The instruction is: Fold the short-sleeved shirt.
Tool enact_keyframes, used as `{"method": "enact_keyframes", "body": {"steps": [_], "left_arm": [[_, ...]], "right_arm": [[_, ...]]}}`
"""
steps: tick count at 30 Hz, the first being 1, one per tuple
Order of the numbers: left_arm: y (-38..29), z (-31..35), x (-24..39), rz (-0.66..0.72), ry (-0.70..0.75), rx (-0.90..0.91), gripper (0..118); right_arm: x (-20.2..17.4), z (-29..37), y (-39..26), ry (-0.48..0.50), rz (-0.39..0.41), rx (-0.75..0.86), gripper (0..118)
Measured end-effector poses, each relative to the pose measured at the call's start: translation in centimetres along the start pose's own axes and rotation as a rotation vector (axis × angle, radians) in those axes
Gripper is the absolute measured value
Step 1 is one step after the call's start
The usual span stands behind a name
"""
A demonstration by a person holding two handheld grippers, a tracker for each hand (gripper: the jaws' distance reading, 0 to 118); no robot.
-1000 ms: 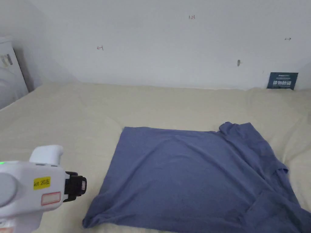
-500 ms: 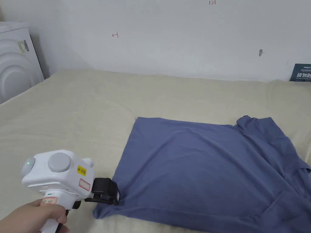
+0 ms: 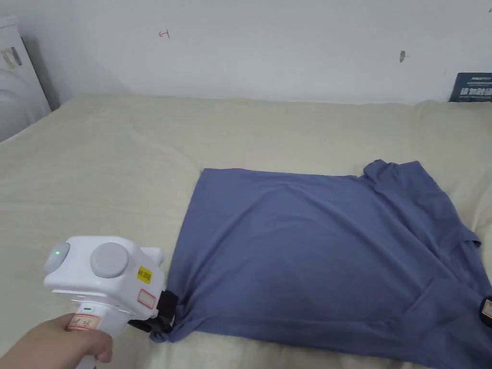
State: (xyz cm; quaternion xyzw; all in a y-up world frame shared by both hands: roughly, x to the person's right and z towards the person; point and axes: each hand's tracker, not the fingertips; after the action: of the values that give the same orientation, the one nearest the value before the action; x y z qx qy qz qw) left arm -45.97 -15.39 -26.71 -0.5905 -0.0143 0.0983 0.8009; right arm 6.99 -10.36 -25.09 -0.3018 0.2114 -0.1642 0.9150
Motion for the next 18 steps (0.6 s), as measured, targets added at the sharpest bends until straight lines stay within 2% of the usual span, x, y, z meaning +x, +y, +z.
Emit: {"method": "enact_keyframes", "body": {"steps": [3, 5, 6, 7, 8, 9, 10, 12, 15, 18], "left_arm": [[-0.4, -0.1, 0.1, -0.002, 0.04, -0.011, 6], [0.0, 0.3, -0.8, 0.033, 0.024, 0.007, 6], [-0.2, 0.5, -0.7, 0.039, 0.009, 0.018, 6], [-0.4, 0.8, -0.6, 0.045, -0.001, 0.029, 6], [0.0, 0.7, -1.3, 0.046, -0.004, 0.032, 6], [0.2, 0.8, -1.8, 0.045, 0.0, 0.049, 6], [0.2, 1.0, -1.8, 0.047, -0.008, 0.056, 6], [0.2, 1.3, -1.6, 0.055, -0.021, 0.07, 6], [0.1, 1.3, -1.6, 0.08, -0.045, 0.08, 6], [0.2, 0.7, -2.3, 0.1, -0.059, 0.074, 6]], "right_arm": [[1.9, 0.6, 1.1, -0.033, -0.028, 0.002, 0], [3.7, 0.7, 1.8, -0.122, -0.027, -0.025, 1], [4.6, 0.6, 2.1, -0.151, -0.029, -0.05, 16], [6.3, 0.3, 2.8, -0.156, -0.044, -0.1, 62], [7.3, -0.2, 3.2, -0.16, -0.073, -0.149, 94], [8.1, -0.8, 3.5, -0.171, -0.104, -0.22, 100], [8.9, -1.6, 3.4, -0.174, -0.126, -0.282, 99], [10.3, -3.4, 2.8, -0.2, -0.119, -0.371, 99], [11.3, -6.2, 2.0, -0.333, -0.028, -0.499, 99], [11.1, -7.2, 0.9, -0.35, 0.068, -0.55, 99]]}}
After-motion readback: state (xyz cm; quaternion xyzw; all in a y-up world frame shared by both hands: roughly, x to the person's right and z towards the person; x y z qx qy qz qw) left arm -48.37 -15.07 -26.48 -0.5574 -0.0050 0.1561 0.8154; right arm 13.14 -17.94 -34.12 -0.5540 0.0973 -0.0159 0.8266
